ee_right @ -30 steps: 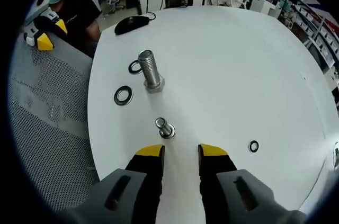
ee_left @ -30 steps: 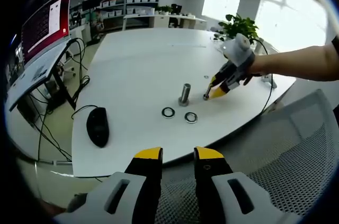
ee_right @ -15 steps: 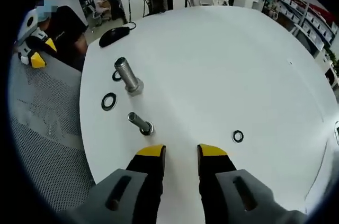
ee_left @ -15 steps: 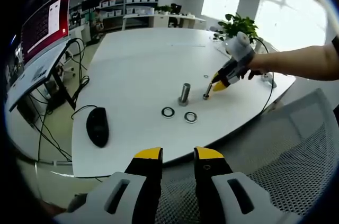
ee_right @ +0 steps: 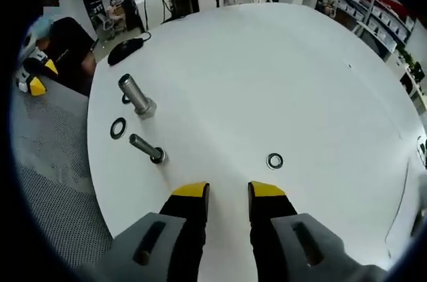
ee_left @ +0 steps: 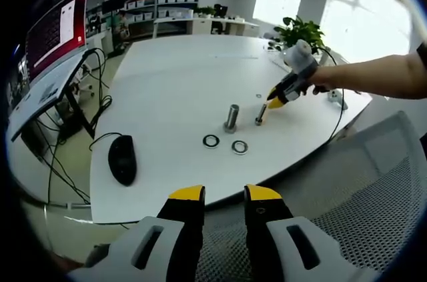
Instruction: Place the washer onto the threaded stud by aligning its center hole with the stud, sliding it down to the base, and recovering from edge contact or off-axis alignment until the washer reaches the visible bottom stop.
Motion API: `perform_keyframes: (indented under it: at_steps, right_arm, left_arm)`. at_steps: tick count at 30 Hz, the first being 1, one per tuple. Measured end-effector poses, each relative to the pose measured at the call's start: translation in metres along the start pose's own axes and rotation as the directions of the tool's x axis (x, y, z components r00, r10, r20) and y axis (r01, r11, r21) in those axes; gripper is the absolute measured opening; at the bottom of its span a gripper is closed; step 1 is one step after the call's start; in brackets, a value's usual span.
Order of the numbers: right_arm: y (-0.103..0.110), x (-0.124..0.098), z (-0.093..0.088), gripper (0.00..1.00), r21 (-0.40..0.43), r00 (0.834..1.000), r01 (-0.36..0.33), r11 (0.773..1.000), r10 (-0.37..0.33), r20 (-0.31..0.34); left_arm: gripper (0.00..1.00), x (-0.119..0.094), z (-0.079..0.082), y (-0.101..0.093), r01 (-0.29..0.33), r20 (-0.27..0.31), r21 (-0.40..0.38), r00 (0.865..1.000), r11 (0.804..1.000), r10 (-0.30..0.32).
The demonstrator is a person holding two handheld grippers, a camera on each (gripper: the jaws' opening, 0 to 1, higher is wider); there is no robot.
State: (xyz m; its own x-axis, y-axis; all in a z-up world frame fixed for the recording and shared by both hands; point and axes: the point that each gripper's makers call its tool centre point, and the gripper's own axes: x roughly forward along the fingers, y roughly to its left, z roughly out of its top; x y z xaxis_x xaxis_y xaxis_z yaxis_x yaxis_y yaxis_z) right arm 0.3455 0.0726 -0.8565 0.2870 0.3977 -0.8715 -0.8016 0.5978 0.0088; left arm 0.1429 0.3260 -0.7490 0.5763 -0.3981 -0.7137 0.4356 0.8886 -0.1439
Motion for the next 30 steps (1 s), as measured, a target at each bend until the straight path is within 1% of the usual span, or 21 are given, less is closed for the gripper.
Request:
perform_keyframes:
  at_steps: [7,9,10,11,12,13,16,19,23,25,26,27,30]
  right_arm:
    - [-0.011,0.000,0.000,0.26,0.017,1.000,0.022,1.000,-0.022,0.006]
    - [-0.024,0.004,0.001,0.25,0.019,0.999,0.041,0.999,-0.041,0.016]
    - [-0.027,0.003,0.002,0.25,0.027,0.998,0.061,0.998,-0.061,0.026]
    - [-0.028,0.003,0.002,0.25,0.043,0.998,0.059,0.997,-0.060,0.028]
    - [-0.027,0.003,0.001,0.25,0.071,0.998,0.053,0.996,-0.056,0.030]
    - [-0.028,0.003,0.000,0.25,0.078,0.998,0.054,0.995,-0.057,0.029]
    - [-0.031,0.000,-0.005,0.26,0.060,0.994,0.100,0.993,-0.102,0.029]
    - [-0.034,-0.003,-0.008,0.26,0.096,0.994,0.101,0.990,-0.104,0.027]
    - [-0.044,-0.003,-0.014,0.26,0.118,0.993,0.112,0.987,-0.115,0.013]
    - [-0.043,-0.005,-0.015,0.25,0.111,0.991,0.129,0.985,-0.130,0.002]
    - [-0.047,-0.006,-0.017,0.25,0.094,0.988,0.152,0.984,-0.152,-0.004]
    - [-0.048,-0.006,-0.016,0.25,0.092,0.988,0.157,0.983,-0.157,0.000]
    - [-0.046,-0.006,-0.013,0.25,0.093,0.990,0.139,0.986,-0.139,-0.001]
  left_arm:
    - [0.21,0.000,0.000,0.000,-0.003,0.002,-0.003,1.000,1.000,0.003]
    - [0.21,0.000,0.000,0.000,-0.004,0.002,-0.003,1.000,1.000,0.004]
    - [0.21,0.000,0.000,0.000,-0.004,0.002,-0.004,1.000,1.000,0.004]
    - [0.21,0.000,0.000,0.000,-0.004,0.002,-0.004,1.000,1.000,0.004]
    - [0.21,0.000,0.000,0.000,-0.004,0.001,-0.003,1.000,1.000,0.004]
    - [0.21,0.000,0.000,0.000,-0.004,0.001,-0.003,1.000,1.000,0.004]
    - [0.21,0.000,0.000,0.000,-0.004,-0.001,-0.002,1.000,1.000,0.004]
    - [0.21,0.000,0.000,0.001,-0.004,0.000,-0.003,1.000,1.000,0.004]
    - [0.21,0.000,0.000,0.001,-0.005,0.000,-0.003,1.000,1.000,0.005]
    - [0.21,0.000,0.000,0.001,-0.004,-0.001,-0.002,1.000,1.000,0.004]
    - [0.21,0.000,0.000,0.001,-0.004,-0.001,-0.001,1.000,1.000,0.004]
    - [0.21,0.000,0.000,0.001,-0.004,-0.001,-0.001,1.000,1.000,0.004]
    - [0.21,0.000,0.000,0.000,-0.002,-0.004,0.000,1.000,1.000,0.002]
